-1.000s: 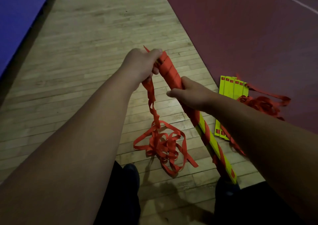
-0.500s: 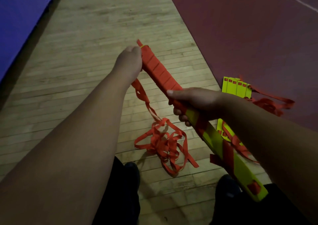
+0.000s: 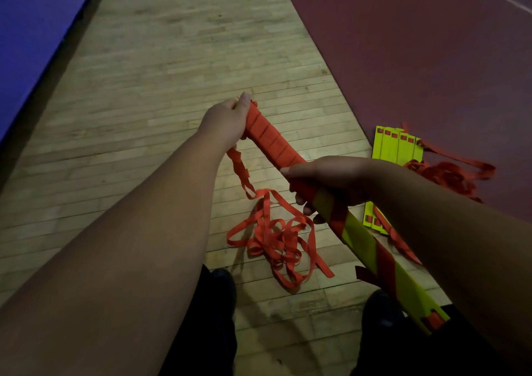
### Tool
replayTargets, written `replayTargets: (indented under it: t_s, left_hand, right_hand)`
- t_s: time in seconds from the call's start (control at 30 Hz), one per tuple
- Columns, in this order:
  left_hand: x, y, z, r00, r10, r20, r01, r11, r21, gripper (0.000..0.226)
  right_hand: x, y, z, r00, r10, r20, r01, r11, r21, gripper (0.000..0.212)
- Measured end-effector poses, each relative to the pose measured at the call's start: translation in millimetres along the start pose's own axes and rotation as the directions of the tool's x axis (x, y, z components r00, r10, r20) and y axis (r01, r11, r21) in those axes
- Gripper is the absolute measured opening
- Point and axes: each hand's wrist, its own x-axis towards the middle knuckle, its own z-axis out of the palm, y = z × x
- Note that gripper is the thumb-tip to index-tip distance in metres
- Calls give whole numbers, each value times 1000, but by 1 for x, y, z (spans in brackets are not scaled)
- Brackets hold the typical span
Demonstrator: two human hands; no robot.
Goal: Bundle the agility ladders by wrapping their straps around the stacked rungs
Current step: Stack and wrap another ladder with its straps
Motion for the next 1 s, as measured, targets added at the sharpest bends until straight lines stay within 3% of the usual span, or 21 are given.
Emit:
replayTargets:
  t_s: [0.17,0.4,0.7,0.87,1.0]
  left_hand:
    - [-3,2,1,999,38,18,-38,999,-18,56]
    - [-6,6,-9,1000,2,13,-2,1000,-27,59]
    - [-7,19,-22,999,35,32,-30,989,-144,55]
    - [2,15,-31,998,-15,60,25,984,-175,52]
    - [11,9,-33,985,-97,144,143,926,-351,48]
  right_hand:
    - [1,5,-4,999,-38,35,36,998,48,81]
    - [1,5,-10,992,-67,107,47,983,179,94]
    - [1,-1,-5,980,-180,79,142,926,351,65]
    - [8,0,-7,987,-158,-39,162,944,288,60]
    - [6,2,-16,977,-142,-162,164,978,132,59]
